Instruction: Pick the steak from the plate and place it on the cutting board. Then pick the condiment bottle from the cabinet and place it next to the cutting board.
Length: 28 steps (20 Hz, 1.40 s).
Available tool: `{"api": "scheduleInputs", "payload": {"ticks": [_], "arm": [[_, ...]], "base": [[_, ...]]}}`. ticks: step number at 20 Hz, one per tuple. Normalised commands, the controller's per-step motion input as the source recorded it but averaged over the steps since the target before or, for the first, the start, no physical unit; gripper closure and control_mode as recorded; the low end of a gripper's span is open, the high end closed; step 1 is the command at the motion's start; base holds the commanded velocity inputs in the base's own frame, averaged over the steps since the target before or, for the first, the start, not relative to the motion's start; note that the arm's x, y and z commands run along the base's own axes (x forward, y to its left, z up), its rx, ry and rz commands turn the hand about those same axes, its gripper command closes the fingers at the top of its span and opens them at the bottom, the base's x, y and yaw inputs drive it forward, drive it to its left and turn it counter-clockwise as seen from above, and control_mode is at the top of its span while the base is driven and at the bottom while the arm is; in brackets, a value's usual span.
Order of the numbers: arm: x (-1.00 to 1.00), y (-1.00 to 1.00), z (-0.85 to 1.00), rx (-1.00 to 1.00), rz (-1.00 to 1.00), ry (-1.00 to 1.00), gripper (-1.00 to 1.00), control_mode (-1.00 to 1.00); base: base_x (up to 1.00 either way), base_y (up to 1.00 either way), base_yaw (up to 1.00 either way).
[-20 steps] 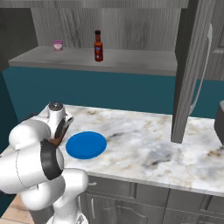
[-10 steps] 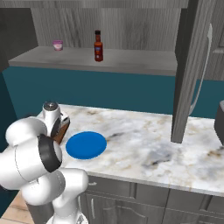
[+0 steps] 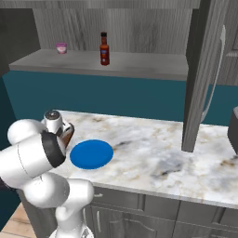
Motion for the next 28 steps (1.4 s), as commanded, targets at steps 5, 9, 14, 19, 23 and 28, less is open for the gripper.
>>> {"api": "scheduleInputs", "payload": {"ticks": [5,9,14,19,23,28], "arm": [[0.12,0.18,-0.14,0.0,0.0,0.03,1.0,-1.0],[0.09,0.16,-0.18,-0.02,0.0,0.03,1.0,-1.0],[0.06,0.13,-0.21,-0.04,0.0,0.02,1.0,-1.0],[0.04,0.1,-0.11,0.0,0.0,0.0,1.0,-1.0],[0.04,0.1,-0.08,0.0,0.0,0.0,1.0,-1.0],[0.05,0.13,-0.09,0.0,0.0,0.0,-1.0,-1.0]], "base": [[0.0,0.0,0.0],[0.0,0.0,0.0],[0.0,0.0,0.0],[0.0,0.0,0.0],[0.0,0.0,0.0],[0.0,0.0,0.0]]}}
